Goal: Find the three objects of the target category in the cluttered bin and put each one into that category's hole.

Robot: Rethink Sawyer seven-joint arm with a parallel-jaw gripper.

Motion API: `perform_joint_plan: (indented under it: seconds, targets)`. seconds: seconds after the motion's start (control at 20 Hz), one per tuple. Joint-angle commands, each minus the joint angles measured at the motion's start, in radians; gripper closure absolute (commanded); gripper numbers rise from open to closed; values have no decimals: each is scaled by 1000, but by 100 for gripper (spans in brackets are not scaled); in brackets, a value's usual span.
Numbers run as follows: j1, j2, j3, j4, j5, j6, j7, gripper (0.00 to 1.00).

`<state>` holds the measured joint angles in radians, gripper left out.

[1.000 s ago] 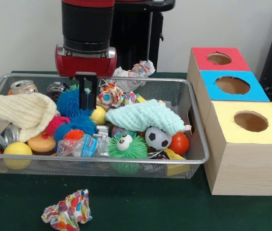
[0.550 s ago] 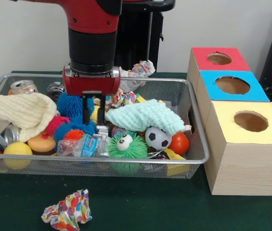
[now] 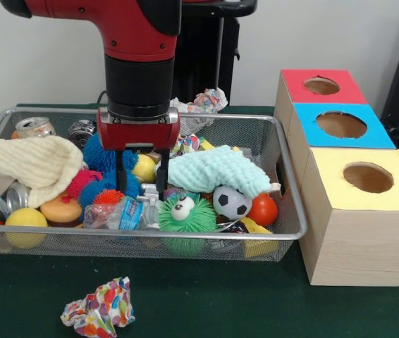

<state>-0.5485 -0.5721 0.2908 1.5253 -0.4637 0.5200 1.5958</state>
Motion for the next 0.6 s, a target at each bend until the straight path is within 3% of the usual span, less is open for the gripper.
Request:
perform_joint_plan:
  seconds: [0.05,0.6]
  targets:
    - [-14,41,31,34,-47,-30,-14,0]
    - [-45,89,53,26,-49,-81,-26,0]
